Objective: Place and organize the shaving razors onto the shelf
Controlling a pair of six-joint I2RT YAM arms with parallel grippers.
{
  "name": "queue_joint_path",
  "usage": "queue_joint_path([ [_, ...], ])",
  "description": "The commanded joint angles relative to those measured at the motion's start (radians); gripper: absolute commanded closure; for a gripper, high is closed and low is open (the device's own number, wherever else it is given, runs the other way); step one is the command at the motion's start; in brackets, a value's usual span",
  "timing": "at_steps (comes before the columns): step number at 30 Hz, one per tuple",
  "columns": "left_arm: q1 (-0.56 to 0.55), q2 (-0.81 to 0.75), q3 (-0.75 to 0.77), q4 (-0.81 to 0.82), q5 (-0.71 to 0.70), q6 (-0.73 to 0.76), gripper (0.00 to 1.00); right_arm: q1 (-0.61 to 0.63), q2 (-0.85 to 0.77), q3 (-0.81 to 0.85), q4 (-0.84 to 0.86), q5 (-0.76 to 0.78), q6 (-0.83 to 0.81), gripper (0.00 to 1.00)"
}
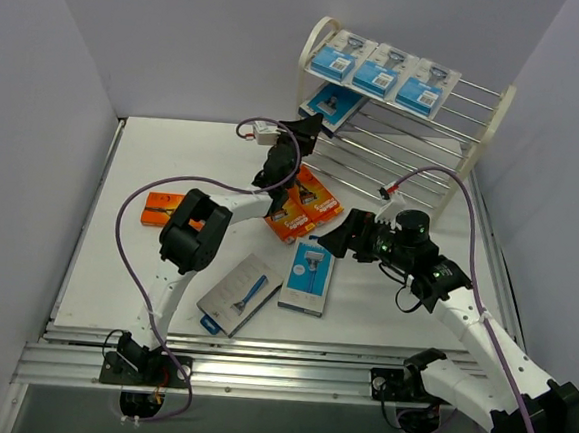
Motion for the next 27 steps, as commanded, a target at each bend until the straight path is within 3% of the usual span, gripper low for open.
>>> queue_joint_path([
  [1,-0.002,-0.002,0.063,0.050,-0.050,-0.002,0.98,0.011,-0.014,0.011,0.002,0.007,-0.012,0.13],
  [15,-0.019,0.041,0.132,-0.010,-0.100,-0.014,0.98,0.020,-0.014,-0.014,0.011,0.013,-0.004,0.13],
  [18,-0.020,0.047,0.140,-0.019,-0.115,-0.017,0.86,0.023,-0.015,-0.016,0.013,0.013,-0.003,0.12],
  [22,-0.023,0.050,0.160,-0.053,-0.120,0.009,0.63,0.026,-0.019,-0.020,0.016,0.016,0.000,0.12],
  [23,-0.025,0.050,0.164,-0.058,-0.120,0.012,0.52,0.025,-0.020,-0.020,0.016,0.016,0.000,0.12],
  [27,-0.026,0.047,0.161,-0.075,-0.117,0.016,0.40,0.026,-0.023,-0.023,0.021,0.018,0.003,0.12],
])
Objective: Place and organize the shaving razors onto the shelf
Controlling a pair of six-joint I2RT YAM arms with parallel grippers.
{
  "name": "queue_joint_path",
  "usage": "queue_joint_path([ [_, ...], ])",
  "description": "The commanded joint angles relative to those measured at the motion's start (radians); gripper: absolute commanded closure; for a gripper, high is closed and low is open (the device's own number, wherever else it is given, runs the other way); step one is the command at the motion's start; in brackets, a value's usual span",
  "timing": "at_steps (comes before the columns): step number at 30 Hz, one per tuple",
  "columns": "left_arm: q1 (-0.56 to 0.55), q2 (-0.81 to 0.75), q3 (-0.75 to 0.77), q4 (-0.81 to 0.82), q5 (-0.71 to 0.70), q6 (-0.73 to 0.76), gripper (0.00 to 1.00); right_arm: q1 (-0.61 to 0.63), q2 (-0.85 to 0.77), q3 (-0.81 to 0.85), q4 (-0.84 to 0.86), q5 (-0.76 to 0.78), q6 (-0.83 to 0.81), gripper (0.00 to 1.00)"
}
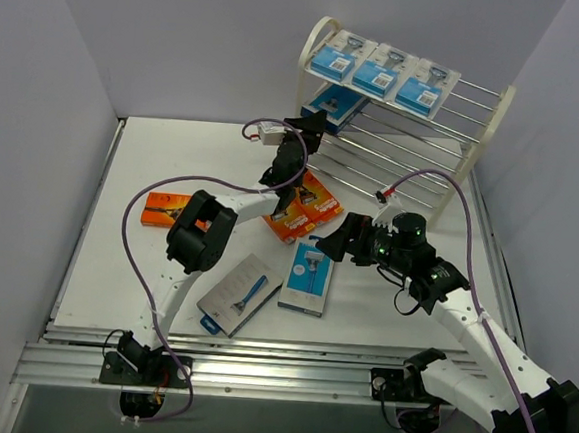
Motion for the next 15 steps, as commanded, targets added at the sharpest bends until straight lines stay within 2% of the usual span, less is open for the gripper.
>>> queue_joint_path([
  [1,-0.002,-0.013,0.045,0.015,-0.024,0.011,0.37,0.005,-0.025,-0.006,0.026,0.009,0.002,0.12],
  [2,-0.003,-0.015,0.042,0.013,-0.022,0.011,0.33,0.007,-0.026,-0.008,0.028,0.008,0.004,0.12],
  [5,-0.003,-0.027,0.025,0.004,-0.021,0.014,0.32,0.007,-0.031,-0.010,0.026,0.008,0.007,0.11],
  [6,-0.003,-0.033,0.017,0.002,-0.019,0.016,0.28,0.007,-0.031,-0.011,0.028,0.008,0.005,0.11],
  [11,-0.003,-0.058,-0.029,-0.001,-0.003,0.011,0.21,0.007,-0.034,-0.006,0.023,0.008,0.005,0.11],
  [15,0.001,-0.100,-0.076,-0.024,0.011,0.008,0.21,0.005,-0.039,-0.013,0.026,0.012,0.005,0.11],
])
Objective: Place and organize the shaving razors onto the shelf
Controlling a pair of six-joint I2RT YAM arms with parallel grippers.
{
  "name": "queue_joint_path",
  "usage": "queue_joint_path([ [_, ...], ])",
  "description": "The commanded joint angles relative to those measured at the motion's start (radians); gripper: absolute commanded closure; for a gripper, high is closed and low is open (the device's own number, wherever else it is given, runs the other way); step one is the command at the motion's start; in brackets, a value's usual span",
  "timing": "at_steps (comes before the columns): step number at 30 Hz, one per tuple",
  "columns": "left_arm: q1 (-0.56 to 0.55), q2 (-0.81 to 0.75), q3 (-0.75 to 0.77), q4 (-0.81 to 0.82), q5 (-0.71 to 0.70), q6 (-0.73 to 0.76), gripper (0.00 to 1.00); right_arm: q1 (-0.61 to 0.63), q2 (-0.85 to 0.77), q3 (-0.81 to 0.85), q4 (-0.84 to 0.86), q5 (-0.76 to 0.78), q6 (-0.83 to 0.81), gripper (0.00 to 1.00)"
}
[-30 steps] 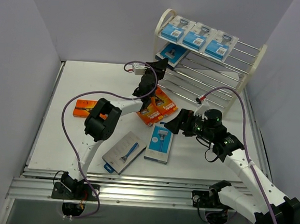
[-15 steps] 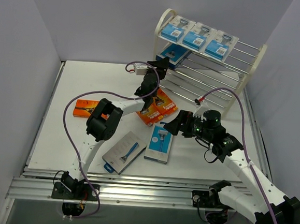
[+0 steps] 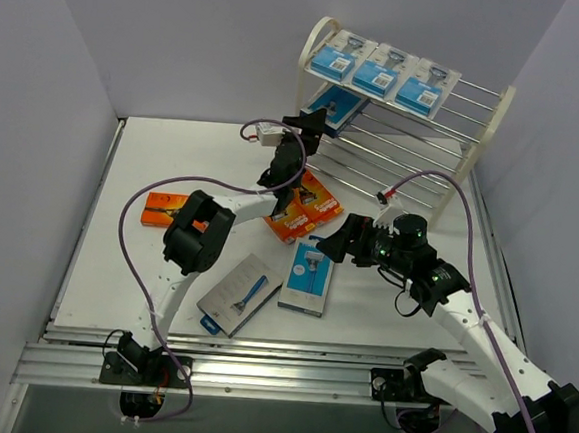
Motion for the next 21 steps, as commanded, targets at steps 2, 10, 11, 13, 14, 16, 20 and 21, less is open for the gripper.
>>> queue_joint_path([
  [2,0.000,-0.086,-0.054,-0.063,0.011,0.006,0.20,0.006,-0.026,-0.001,0.028,0.010,0.003,0.11],
  [10,0.008,-0.108,-0.041,-0.125,0.057,-0.008,0.19,0.004,-0.030,-0.004,0.031,0.012,0.004,0.11],
  [11,0.009,-0.109,-0.041,-0.128,0.059,-0.003,0.19,0.004,-0.029,-0.002,0.031,0.013,0.004,0.11],
  [13,0.011,-0.111,-0.036,-0.152,0.065,-0.005,0.18,0.003,-0.033,-0.004,0.029,0.015,0.003,0.11],
  [14,0.011,-0.115,-0.036,-0.157,0.067,-0.005,0.15,0.003,-0.033,-0.004,0.029,0.013,0.003,0.11],
  [16,0.009,-0.117,-0.041,-0.168,0.068,-0.005,0.12,0.003,-0.035,-0.002,0.026,0.015,0.001,0.11],
  [20,0.014,-0.137,-0.085,-0.146,0.091,0.001,0.07,0.000,-0.036,-0.002,0.023,0.027,-0.006,0.10],
  [21,0.017,-0.153,-0.100,-0.129,0.096,0.006,0.07,-0.002,-0.038,-0.001,0.023,0.030,-0.009,0.10],
])
